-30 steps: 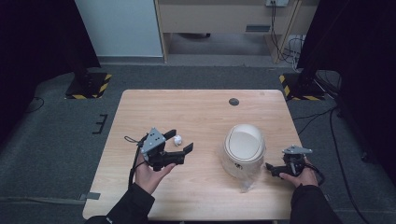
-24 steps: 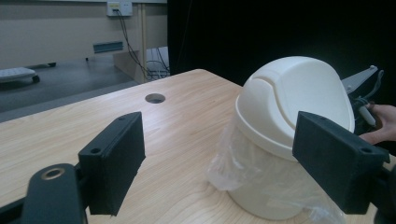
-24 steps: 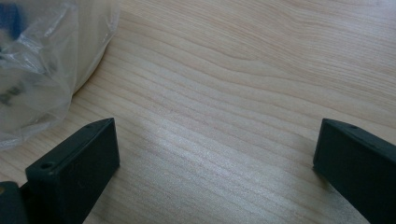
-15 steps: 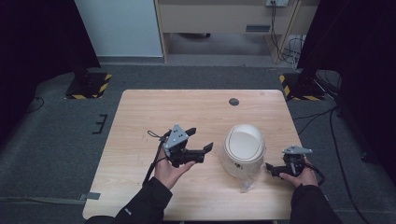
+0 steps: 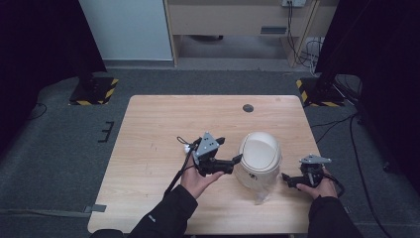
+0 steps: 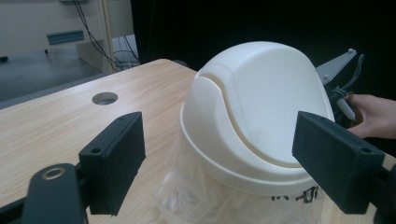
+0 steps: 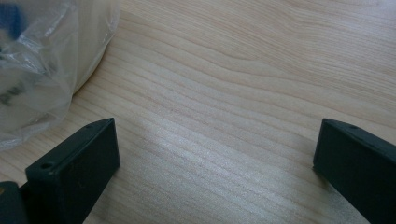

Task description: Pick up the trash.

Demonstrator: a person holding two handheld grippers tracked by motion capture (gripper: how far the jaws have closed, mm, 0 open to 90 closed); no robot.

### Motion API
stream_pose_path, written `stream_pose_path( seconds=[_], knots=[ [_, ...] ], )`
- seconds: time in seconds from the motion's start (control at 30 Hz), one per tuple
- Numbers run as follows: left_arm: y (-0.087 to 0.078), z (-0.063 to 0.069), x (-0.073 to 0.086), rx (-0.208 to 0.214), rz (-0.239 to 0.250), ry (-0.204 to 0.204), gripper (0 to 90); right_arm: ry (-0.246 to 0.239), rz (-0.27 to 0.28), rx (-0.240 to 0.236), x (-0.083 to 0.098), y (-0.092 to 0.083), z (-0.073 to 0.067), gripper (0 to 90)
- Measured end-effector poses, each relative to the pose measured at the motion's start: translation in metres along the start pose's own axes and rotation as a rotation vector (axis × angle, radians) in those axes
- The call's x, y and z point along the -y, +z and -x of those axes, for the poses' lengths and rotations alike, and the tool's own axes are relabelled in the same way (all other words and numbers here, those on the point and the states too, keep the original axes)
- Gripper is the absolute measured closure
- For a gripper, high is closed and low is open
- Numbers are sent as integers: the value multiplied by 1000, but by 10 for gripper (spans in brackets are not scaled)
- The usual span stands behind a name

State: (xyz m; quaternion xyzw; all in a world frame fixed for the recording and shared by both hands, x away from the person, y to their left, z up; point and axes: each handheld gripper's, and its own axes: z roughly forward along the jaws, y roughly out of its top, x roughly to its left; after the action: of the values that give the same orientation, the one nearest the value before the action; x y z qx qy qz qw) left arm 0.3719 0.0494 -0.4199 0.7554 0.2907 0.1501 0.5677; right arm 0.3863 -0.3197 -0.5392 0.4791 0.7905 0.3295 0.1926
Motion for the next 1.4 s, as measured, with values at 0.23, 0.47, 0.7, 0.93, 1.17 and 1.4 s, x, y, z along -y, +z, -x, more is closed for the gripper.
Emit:
stream_pose_path(
  seconds=[0.23, 0.47, 0.7, 0.93, 1.17, 1.4],
  knots=[
    [19, 6, 0, 25, -28, 4, 170, 0, 0, 0, 0, 0, 0, 7],
    [29, 8, 2, 26, -48, 6, 170, 2, 0, 0, 0, 0, 0, 7],
    [35, 7, 4, 19, -66, 5, 170, 2, -1, -2, 0, 0, 0, 7],
    [42, 4, 7, 10, -96, -1, 170, 3, -1, 0, 0, 0, 0, 7],
    [50, 4, 4, 5, -114, 6, 164, 2, 0, 0, 0, 0, 0, 7],
    [55, 5, 3, 4, -130, 9, 162, 2, -1, 0, 0, 0, 0, 7]
  ],
)
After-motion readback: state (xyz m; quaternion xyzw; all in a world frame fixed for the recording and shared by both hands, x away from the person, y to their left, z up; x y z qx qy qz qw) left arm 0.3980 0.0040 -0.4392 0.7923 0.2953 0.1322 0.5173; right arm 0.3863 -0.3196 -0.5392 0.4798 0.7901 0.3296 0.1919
